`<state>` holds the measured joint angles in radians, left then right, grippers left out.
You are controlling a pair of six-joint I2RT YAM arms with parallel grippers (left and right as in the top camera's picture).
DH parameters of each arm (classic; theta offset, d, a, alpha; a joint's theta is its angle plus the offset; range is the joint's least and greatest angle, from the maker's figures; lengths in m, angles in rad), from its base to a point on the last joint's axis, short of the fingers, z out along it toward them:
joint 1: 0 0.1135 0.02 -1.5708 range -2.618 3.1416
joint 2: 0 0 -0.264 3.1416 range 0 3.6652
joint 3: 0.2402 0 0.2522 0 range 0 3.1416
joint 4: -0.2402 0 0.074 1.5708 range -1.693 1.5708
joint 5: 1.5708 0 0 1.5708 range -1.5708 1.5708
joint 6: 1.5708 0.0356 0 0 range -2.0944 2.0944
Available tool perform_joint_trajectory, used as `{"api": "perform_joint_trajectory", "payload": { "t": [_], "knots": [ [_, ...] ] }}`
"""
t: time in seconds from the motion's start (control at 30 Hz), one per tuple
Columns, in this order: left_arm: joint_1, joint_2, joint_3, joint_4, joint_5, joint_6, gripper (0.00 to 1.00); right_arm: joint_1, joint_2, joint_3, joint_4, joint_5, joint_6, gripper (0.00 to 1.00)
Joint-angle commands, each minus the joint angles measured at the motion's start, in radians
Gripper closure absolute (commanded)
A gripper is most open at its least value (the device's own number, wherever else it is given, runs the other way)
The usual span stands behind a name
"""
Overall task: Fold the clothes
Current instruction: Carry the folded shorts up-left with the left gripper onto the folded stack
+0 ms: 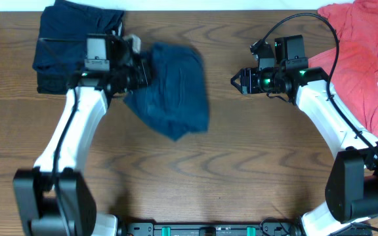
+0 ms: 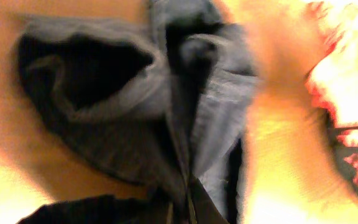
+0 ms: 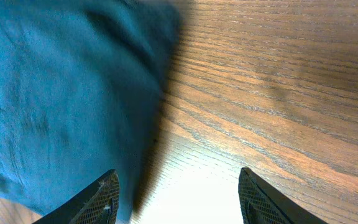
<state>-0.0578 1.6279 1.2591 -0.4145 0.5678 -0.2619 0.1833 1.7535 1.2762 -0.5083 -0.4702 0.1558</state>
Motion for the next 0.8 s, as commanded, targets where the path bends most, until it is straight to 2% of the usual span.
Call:
{"api": "perform_joint_trajectory", "payload": {
  "t": [0.0, 0.2, 0.4, 0.53, 0.67, 0.77],
  "knots": [
    [0.002, -0.060, 0.024, 0.068, -0.010, -0.150, 0.94, -0.006, -0.022, 0.020, -0.002, 0.011, 0.003, 0.40],
    [0.003, -0.079, 0.024, 0.263, -0.013, -0.197, 0.94, -0.006, -0.022, 0.019, -0.009, 0.029, 0.003, 0.40],
    [0.004, -0.079, 0.024, 0.430, -0.201, -0.238, 0.94, -0.006, -0.021, 0.019, -0.035, 0.064, -0.017, 0.39],
    [0.021, -0.079, 0.024, 0.591, -0.264, -0.237, 0.94, -0.006, -0.020, 0.019, -0.049, 0.082, -0.023, 0.39],
    [0.056, -0.079, 0.025, 0.764, -0.274, -0.197, 0.94, -0.006, -0.020, 0.019, -0.050, 0.089, -0.023, 0.39],
    [0.092, -0.077, 0.050, 0.795, -0.275, -0.133, 0.94, -0.006, -0.020, 0.019, -0.049, 0.089, -0.023, 0.39]
  ]
}}
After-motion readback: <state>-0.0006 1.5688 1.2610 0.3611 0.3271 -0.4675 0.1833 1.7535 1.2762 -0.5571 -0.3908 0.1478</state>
